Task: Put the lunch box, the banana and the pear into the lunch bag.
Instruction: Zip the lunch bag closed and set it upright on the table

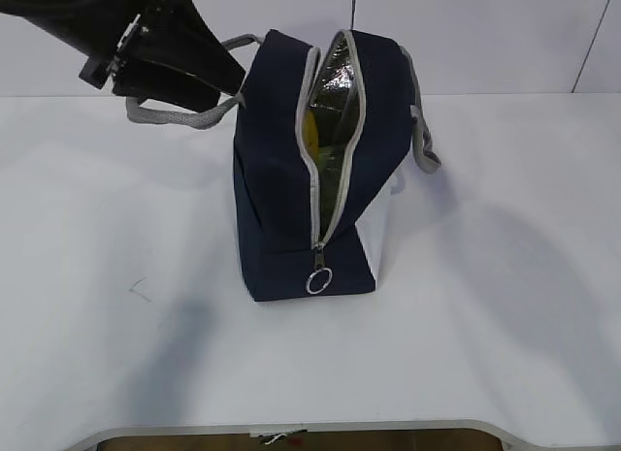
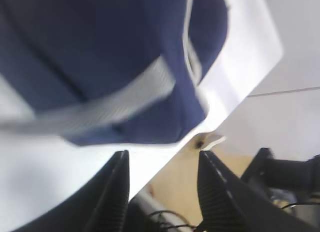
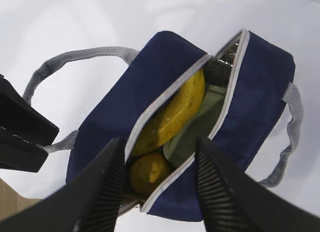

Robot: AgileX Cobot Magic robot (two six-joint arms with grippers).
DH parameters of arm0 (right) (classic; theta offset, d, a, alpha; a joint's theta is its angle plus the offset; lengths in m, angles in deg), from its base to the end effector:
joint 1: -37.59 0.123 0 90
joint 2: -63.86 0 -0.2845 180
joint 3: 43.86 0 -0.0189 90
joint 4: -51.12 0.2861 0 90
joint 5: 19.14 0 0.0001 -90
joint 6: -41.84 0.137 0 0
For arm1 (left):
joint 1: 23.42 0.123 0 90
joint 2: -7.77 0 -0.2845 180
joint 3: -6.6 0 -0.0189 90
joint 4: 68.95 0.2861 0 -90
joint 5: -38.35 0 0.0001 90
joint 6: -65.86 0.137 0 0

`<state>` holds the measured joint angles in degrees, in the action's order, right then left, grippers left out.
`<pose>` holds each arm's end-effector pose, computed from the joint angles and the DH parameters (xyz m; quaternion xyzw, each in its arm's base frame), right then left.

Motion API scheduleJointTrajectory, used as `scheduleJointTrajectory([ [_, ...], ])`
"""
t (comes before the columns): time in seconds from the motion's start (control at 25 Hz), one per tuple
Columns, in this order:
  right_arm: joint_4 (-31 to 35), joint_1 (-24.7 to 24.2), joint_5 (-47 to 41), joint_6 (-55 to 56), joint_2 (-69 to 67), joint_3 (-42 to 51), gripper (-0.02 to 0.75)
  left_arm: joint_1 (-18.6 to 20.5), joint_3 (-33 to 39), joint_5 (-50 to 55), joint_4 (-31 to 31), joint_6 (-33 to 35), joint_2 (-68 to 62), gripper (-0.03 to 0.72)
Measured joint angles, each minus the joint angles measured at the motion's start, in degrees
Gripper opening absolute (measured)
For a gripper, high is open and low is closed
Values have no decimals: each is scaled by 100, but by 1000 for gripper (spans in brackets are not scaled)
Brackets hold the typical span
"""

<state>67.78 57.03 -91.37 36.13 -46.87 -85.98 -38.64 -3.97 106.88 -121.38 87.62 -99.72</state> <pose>0.4068 0.1833 0.4098 -0.2074 0.9089 0.1834 0.3119 0.3711 -0.2057 0.2954 0.1795 0.8783 -0.4211 0.1378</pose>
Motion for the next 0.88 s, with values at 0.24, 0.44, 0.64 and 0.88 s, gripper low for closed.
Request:
scheduleJointTrajectory([
  [0.24, 162, 0, 0, 144, 357, 115, 376, 10, 0, 113, 1039, -480, 333, 340],
  [0.44, 297, 0, 0, 166, 789, 686, 376, 13, 0, 148, 1230, -573, 626, 340],
  [0.64, 409, 0, 0, 173, 1338, 1638, 376, 13, 0, 194, 1768, -796, 1083, 339],
  [0.88, 417, 0, 0, 123, 1656, 2172, 376, -353, 0, 255, 3390, -1329, 1728, 323],
])
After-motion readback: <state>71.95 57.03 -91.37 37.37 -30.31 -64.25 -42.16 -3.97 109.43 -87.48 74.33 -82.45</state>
